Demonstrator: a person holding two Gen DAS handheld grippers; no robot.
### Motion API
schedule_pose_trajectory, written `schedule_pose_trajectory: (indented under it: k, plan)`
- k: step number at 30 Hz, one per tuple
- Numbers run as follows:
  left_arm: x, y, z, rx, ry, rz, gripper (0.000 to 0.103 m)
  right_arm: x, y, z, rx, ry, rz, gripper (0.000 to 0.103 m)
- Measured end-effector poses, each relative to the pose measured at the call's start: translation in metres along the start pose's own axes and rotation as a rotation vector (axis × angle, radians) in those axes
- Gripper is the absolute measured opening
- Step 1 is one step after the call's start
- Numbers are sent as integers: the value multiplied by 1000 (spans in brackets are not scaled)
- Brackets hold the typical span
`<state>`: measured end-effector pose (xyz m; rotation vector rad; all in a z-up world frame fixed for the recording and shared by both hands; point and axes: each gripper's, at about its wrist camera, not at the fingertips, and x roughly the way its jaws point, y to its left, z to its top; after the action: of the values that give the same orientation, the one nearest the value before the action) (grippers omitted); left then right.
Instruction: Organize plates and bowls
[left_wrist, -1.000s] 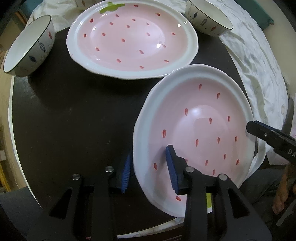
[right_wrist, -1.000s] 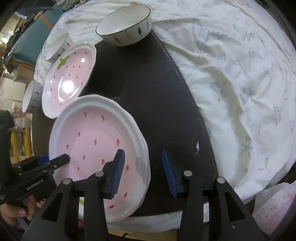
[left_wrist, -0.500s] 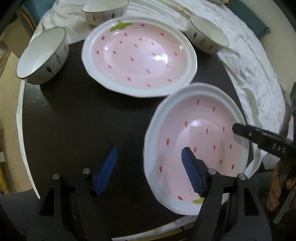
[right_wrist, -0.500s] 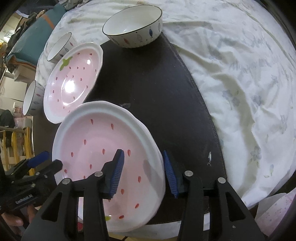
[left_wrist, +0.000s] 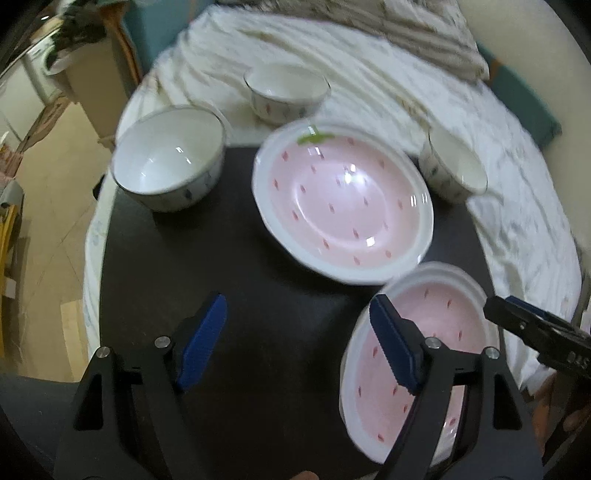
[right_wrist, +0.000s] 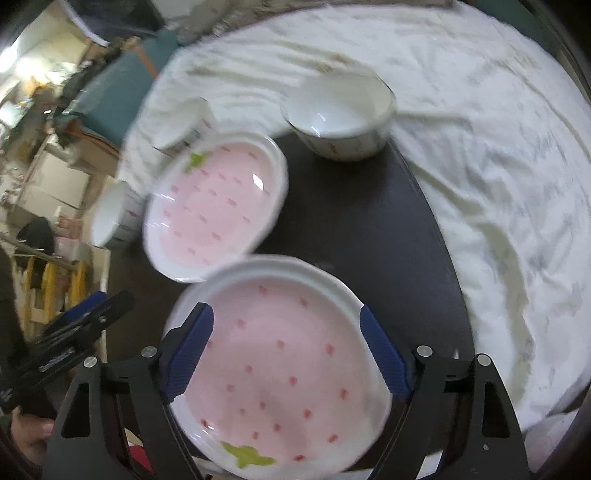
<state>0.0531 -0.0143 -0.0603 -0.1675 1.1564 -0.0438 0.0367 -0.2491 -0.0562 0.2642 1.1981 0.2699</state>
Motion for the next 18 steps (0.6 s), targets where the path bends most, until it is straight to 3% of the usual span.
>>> schedule_pose_trajectory:
  k: [3, 6, 8, 14, 18]
  plan:
    - [-7, 12, 5, -45, -34, -3, 103, -9, 14, 7, -38, -69, 15, 88]
    - [-7, 19, 6, -69, -16, 0, 103, -19, 24, 14, -33, -137, 58, 103]
    - [-10, 22, 6, -70, -44, 31, 103, -24, 28, 17, -31, -178, 64, 103]
    - [-28, 21, 15, -21, -174, 120, 103, -27, 27, 30, -17, -233, -53, 103]
    - [-28, 22, 25, -20, -175, 131, 103, -24, 18, 36, 15, -227, -85, 103]
